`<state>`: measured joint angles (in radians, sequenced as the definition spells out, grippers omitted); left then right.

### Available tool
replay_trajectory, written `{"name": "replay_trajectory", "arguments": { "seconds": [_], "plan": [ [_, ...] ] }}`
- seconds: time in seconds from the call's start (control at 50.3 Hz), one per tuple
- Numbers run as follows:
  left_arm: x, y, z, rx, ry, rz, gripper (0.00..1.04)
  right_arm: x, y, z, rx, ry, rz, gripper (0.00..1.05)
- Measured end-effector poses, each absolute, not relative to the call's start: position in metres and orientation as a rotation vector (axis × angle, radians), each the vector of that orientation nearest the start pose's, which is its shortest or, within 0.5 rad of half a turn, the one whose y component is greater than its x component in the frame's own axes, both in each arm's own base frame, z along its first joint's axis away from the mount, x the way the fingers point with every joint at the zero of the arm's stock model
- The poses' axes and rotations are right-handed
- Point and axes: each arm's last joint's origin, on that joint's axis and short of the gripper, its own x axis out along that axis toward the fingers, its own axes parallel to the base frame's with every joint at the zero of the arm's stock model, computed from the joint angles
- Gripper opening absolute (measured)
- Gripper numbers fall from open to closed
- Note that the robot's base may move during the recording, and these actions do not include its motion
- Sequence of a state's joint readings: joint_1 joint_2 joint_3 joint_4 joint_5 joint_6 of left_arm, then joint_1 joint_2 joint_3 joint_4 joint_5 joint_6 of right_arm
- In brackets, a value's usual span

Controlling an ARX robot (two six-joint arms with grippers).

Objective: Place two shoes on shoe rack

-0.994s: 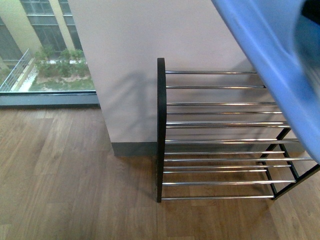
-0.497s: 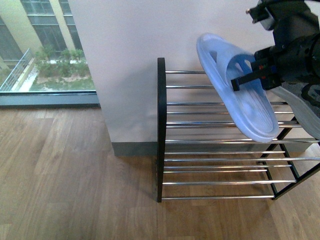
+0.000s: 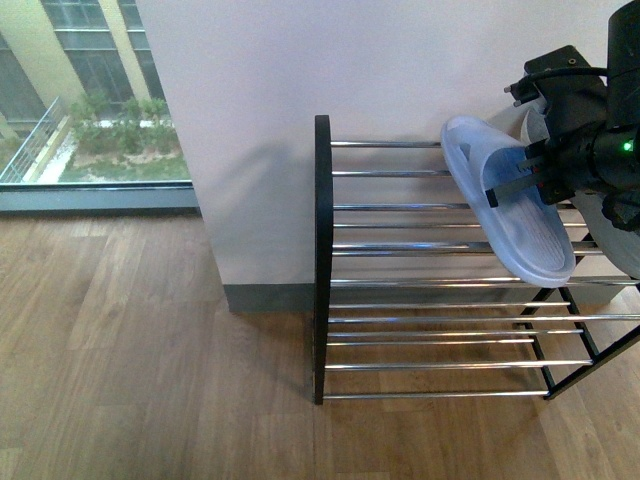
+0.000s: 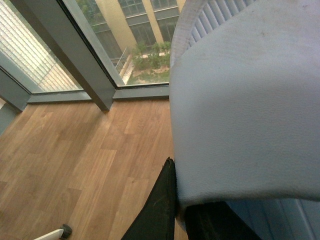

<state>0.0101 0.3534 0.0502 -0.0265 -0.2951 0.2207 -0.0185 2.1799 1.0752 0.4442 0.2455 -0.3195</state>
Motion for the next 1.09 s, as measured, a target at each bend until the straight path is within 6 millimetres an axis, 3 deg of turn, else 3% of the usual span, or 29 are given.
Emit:
{"name": "replay_trajectory", "arguments": {
  "seconds": [0.239, 0.418, 0.656, 0.855, 0.975, 1.094],
  "plan": [
    [0.114, 0.01, 0.148, 0.264, 0.36, 0.265, 0.02, 0.426, -0.036, 0.067, -0.412, 0.693, -0.217, 0.02],
    [0.114, 0.01, 0.148, 0.264, 0.36, 0.265, 0.02, 0.424, -0.035, 0.068, -0.415, 0.697, -0.184, 0.02],
    [0.114, 0.01, 0.148, 0.264, 0.36, 0.265, 0.02, 0.414, -0.033, 0.077, -0.407, 0.715, -0.123, 0.32],
    [0.114, 0.01, 0.148, 0.264, 0.36, 0.265, 0.02, 0.391, -0.041, 0.112, -0.395, 0.744, -0.03, 0.57],
    [0.114, 0.01, 0.148, 0.264, 0.36, 0.265, 0.02, 0.369, -0.056, 0.151, -0.408, 0.677, -0.007, 0.73],
    [0.114, 0.01, 0.148, 0.264, 0.36, 0.266, 0.02, 0.357, -0.062, 0.163, -0.27, 0.338, -0.002, 0.61]
  ]
}}
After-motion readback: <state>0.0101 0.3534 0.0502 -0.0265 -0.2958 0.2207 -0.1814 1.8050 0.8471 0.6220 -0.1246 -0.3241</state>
